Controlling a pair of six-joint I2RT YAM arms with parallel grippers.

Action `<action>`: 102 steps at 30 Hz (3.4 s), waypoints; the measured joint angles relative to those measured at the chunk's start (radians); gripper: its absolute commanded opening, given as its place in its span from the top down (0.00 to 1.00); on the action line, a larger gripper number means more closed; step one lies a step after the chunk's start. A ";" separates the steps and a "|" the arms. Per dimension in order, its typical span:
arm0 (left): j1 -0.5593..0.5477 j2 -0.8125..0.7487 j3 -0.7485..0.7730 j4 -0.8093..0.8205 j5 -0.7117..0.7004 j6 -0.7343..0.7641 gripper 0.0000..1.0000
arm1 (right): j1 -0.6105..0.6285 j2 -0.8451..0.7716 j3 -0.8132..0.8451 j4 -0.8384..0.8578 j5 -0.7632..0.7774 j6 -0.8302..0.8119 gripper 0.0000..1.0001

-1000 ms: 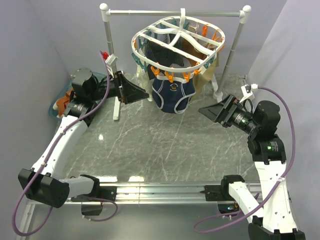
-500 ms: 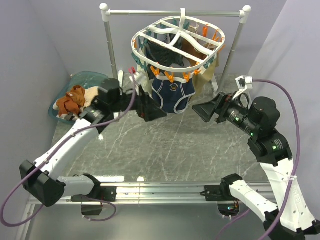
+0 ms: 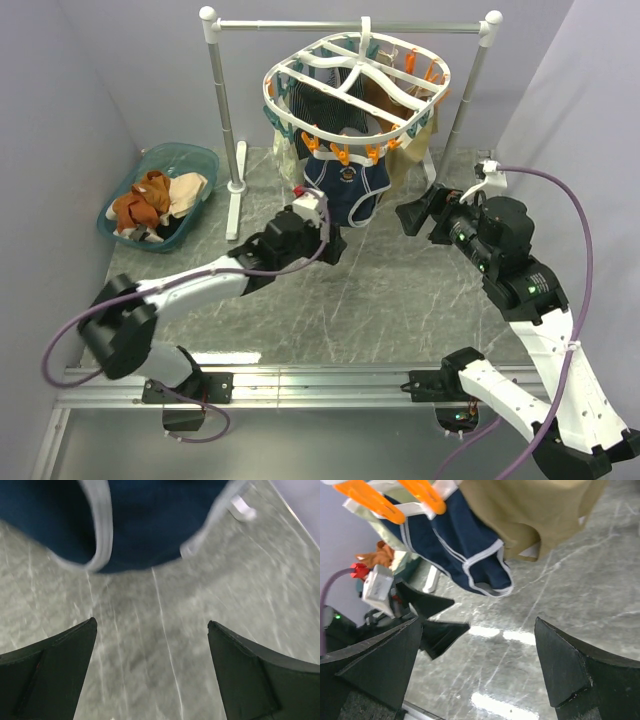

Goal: Remove the underwear clipped to the hanger

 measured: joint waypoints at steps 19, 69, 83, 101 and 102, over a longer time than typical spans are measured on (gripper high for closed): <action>-0.043 0.316 0.298 0.171 -0.139 0.023 1.00 | 0.002 -0.027 -0.056 -0.010 0.052 -0.031 0.00; -0.455 -0.049 0.364 -0.322 -0.537 0.093 1.00 | 0.417 0.678 0.684 -0.134 0.855 -0.227 0.24; -0.464 -0.056 0.364 -0.322 -0.611 0.105 1.00 | 0.417 0.693 0.697 -0.163 0.877 -0.194 0.76; -0.426 -0.141 0.294 -0.305 -0.565 0.083 1.00 | 0.392 0.155 0.312 -0.058 0.458 -0.090 0.00; -0.413 -0.146 0.290 -0.307 -0.546 0.073 1.00 | 0.390 0.106 0.266 -0.048 0.418 -0.093 0.00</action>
